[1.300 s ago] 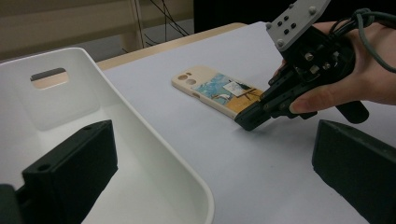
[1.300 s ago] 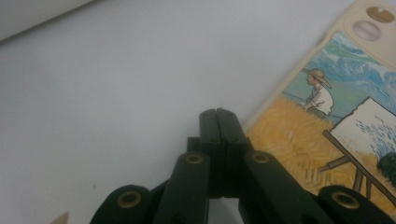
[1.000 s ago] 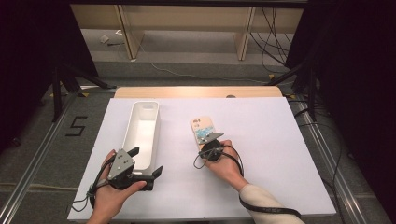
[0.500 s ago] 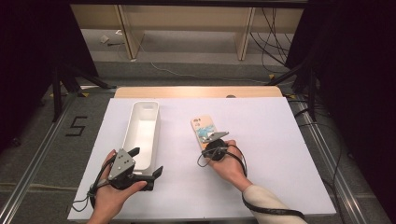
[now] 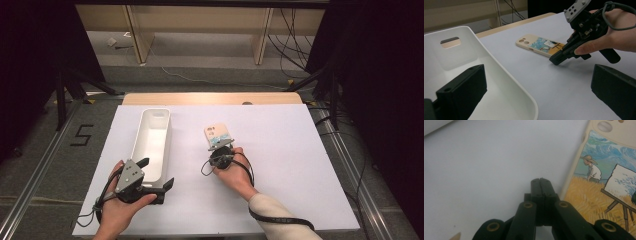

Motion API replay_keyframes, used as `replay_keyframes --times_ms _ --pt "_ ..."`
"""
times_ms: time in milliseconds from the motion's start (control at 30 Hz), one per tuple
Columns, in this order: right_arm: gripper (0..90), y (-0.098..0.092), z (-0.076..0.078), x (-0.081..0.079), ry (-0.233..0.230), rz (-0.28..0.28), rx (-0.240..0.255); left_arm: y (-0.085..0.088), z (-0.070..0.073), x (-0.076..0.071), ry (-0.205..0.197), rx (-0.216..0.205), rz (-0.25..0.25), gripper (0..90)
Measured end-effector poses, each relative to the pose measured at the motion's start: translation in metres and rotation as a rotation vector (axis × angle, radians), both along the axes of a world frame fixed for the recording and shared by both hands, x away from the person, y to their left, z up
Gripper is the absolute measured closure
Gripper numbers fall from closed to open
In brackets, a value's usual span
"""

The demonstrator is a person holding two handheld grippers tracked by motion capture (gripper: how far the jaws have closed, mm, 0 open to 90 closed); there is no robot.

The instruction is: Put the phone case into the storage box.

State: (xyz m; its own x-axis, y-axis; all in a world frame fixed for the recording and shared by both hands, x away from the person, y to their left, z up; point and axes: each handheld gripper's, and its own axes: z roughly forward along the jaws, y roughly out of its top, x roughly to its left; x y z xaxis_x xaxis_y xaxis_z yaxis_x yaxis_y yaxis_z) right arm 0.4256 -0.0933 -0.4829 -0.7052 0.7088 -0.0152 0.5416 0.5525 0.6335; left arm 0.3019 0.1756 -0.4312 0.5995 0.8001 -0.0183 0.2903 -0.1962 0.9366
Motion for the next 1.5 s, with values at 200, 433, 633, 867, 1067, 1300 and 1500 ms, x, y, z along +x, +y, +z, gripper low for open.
replay_keyframes --times_ms 200,433,633,867,1067,1300,1500 --pt "90.0 -0.005 0.001 0.002 0.001 -0.027 -0.008 0.0 0.0 0.0 -0.002 0.0 0.0 0.0" --pt "90.0 -0.015 0.002 0.004 0.006 -0.055 -0.023 0.0 0.0 0.0 -0.002 -0.005 0.007 0.0" --pt "90.0 -0.031 0.004 0.008 0.015 -0.087 -0.033 0.0 0.0 0.0 -0.001 -0.007 0.008 0.0" --pt "84.5 -0.042 0.017 0.013 0.029 -0.043 -0.026 0.001 0.001 0.0 0.001 -0.007 0.009 0.4" --pt "50.5 -0.051 0.036 0.032 0.023 -0.051 -0.044 0.0 0.001 0.0 0.0 -0.009 0.011 0.6" --pt "14.5 -0.056 0.034 0.048 0.068 -0.096 -0.094 0.001 0.001 0.0 -0.001 -0.012 0.011 0.6" --pt "8.7 -0.056 0.03 0.054 0.12 -0.078 -0.141 0.001 0.002 0.0 -0.003 -0.013 0.01 0.6"
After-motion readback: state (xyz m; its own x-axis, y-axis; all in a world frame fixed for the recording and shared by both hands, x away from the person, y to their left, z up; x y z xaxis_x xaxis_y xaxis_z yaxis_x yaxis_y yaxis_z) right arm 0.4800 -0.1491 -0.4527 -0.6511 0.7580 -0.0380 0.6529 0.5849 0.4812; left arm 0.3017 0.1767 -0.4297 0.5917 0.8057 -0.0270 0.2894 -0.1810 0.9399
